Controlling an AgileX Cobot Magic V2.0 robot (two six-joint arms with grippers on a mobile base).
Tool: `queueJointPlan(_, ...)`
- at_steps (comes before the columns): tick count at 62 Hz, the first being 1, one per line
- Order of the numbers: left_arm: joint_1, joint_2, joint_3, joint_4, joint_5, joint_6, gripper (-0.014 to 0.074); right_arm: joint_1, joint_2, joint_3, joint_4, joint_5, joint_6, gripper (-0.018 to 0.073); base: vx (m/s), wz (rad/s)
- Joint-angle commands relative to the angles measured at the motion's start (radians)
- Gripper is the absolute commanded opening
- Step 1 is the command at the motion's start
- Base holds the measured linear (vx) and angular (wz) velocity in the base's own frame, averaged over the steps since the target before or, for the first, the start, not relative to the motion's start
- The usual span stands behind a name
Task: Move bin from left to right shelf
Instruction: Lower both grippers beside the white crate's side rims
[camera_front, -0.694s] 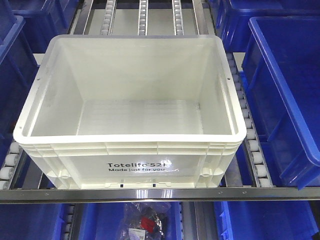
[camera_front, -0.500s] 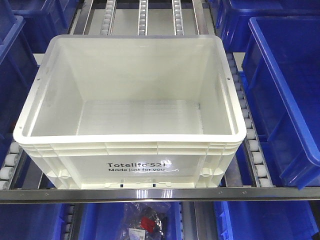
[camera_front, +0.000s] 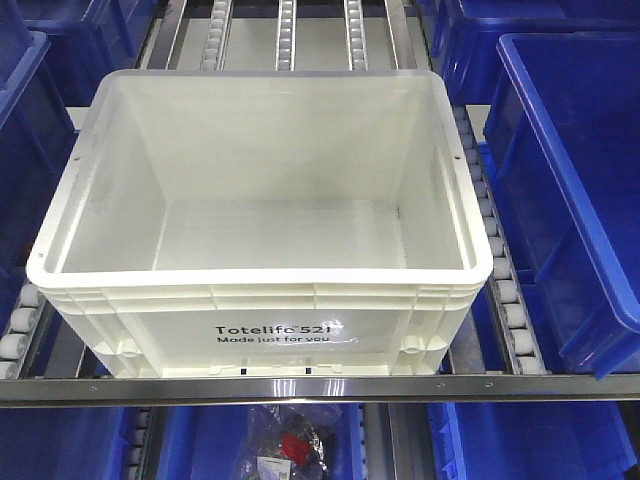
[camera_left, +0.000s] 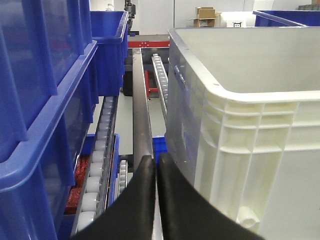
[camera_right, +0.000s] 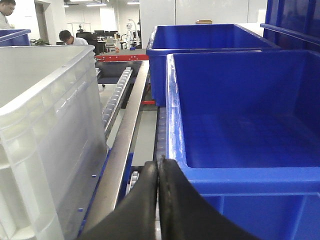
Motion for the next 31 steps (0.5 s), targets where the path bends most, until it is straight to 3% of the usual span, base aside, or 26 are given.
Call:
queueJointPlan(1,-0.006,-0.009,-0.023,0.000,-0.078,-0.008,-0.0006,0.001,-0.009,0.010,-0.002,-0.072,-0.003,-0.0008,0.00,0.00)
queueJointPlan(31,-0.006,-0.009,-0.025,0.011,-0.198,0.000,-0.0006,0.001,-0.009,0.008,0.000,-0.129,-0.003,-0.0008,0.00,0.00)
